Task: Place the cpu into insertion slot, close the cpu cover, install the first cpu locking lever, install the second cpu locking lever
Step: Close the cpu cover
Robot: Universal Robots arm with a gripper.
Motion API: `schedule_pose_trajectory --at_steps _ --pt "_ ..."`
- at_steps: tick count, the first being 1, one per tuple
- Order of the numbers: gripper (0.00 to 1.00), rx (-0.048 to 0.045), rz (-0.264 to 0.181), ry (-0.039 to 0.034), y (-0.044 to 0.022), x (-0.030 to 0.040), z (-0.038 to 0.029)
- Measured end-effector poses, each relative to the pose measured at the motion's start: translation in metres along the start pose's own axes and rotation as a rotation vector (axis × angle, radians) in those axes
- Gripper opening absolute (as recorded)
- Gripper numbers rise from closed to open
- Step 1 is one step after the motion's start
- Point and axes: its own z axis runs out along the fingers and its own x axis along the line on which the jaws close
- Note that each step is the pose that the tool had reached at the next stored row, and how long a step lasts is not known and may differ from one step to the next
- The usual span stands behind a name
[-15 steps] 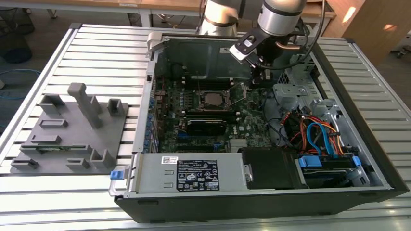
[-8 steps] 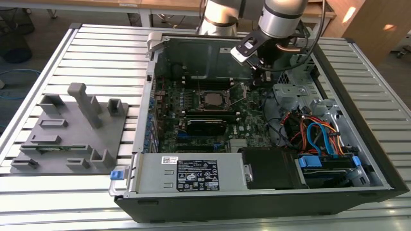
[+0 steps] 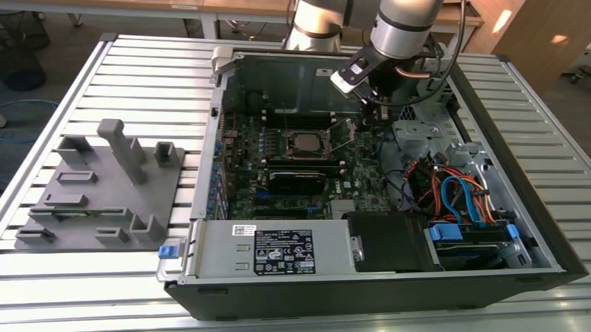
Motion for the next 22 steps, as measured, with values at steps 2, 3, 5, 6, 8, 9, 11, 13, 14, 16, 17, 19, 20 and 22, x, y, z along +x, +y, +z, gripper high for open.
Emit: schedule_pose_trajectory --at_steps 2,3,5,6,8,9,11,13,14,16,17,19,20,22 --pt "0.10 0.0000 0.000 0.0001 -0.0014 0.0000 0.0000" --pt "0.10 0.0000 0.000 0.0001 -0.0021 0.0000 0.0000" --pt "0.10 0.0000 0.000 0.0000 -0.0031 0.0000 0.0000" --pt "0.10 0.0000 0.000 0.0001 -0.0036 0.0000 0.0000" --pt "0.10 0.0000 0.000 0.0001 -0.0052 0.0001 0.0000" --pt "0.10 0.0000 0.000 0.0002 -0.0060 0.0001 0.0000" --pt "0.10 0.0000 0.000 0.0002 -0.0091 0.0001 0.0000" --pt "0.10 0.0000 0.000 0.0002 -0.0112 0.0001 0.0000" --pt "0.10 0.0000 0.000 0.0002 -0.0134 0.0001 0.0000" --pt "0.10 0.0000 0.000 0.0003 -0.0155 0.0001 0.0001" --pt "0.10 0.0000 0.000 0.0003 -0.0164 0.0001 0.0000" --pt "0.10 0.0000 0.000 0.0002 -0.0180 0.0002 0.0000" --pt "0.10 0.0000 0.000 0.0003 -0.0186 0.0002 0.0001" --pt "0.10 0.0000 0.000 0.0003 -0.0195 0.0002 0.0000"
